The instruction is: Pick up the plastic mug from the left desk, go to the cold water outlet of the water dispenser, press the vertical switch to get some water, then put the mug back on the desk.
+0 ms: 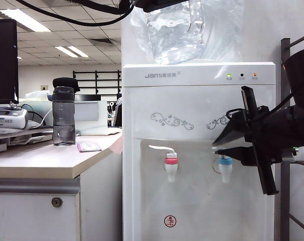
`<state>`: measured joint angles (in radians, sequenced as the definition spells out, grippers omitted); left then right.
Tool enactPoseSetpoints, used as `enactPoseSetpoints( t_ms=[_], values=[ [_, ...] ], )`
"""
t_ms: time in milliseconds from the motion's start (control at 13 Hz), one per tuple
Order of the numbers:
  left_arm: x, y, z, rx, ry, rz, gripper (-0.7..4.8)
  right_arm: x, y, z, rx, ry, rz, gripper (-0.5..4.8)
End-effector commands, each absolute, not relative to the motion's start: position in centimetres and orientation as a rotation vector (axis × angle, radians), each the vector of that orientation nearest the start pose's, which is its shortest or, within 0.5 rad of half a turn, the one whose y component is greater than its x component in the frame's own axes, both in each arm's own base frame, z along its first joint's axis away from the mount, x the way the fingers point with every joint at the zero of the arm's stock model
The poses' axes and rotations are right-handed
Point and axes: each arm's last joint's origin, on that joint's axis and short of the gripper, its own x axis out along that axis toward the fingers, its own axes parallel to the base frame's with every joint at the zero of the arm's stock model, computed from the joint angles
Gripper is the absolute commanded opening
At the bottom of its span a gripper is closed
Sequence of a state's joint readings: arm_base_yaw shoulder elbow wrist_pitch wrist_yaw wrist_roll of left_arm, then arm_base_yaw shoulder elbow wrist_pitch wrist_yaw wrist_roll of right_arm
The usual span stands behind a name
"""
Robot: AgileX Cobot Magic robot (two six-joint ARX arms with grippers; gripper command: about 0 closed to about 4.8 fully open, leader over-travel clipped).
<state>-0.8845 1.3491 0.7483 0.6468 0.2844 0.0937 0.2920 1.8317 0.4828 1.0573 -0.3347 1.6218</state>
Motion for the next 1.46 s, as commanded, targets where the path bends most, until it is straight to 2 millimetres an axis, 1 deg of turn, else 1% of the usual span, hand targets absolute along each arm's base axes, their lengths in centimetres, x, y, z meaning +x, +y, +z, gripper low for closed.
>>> enactPoseSetpoints(
  t_ms=[77, 154, 308, 616, 770, 847, 924, 1309, 1386, 1463],
  values=[
    [17.9, -23.1, 28.6, 0.057, -0.175, -1.158, -0.06, 27.6, 9.4, 10.5, 1.52, 0.754, 0.267, 0.06],
    [17.9, -23.1, 28.6, 0.057, -0.175, -1.156, -0.06, 27.6, 9.5, 10.5, 1.484, 0.77, 0.3, 0.06],
    [17.9, -23.1, 28.6, 0.057, -0.175, -1.155, -0.06, 27.4, 9.5, 10.4, 1.472, 0.796, 0.309, 0.06],
    [17.8, -23.0, 28.7, 0.056, -0.178, -1.155, -0.06, 26.2, 9.0, 9.4, 1.428, 0.827, 0.285, 0.06],
    [17.8, -23.0, 28.7, 0.056, -0.178, -1.155, -0.06, 26.3, 9.0, 9.7, 1.427, 0.799, 0.313, 0.08],
    [17.8, -23.0, 28.8, 0.056, -0.179, -1.155, -0.06, 26.4, 8.7, 9.7, 1.405, 0.784, 0.314, 0.11],
    [17.8, -23.0, 28.8, 0.056, -0.179, -1.154, -0.06, 26.6, 8.4, 9.8, 1.409, 0.765, 0.316, 2.15],
    [17.9, -22.9, 28.8, 0.055, -0.179, -1.146, -0.06, 26.5, 8.5, 9.9, 1.409, 0.794, 0.352, 2.07],
    [17.9, -22.9, 28.8, 0.055, -0.179, -1.146, -0.06, 26.2, 8.6, 9.9, 1.405, 0.873, 0.437, 2.04],
    [17.9, -22.9, 28.8, 0.055, -0.18, -1.145, -0.06, 26.1, 8.7, 9.8, 1.403, 0.902, 0.465, 1.78]
  ],
)
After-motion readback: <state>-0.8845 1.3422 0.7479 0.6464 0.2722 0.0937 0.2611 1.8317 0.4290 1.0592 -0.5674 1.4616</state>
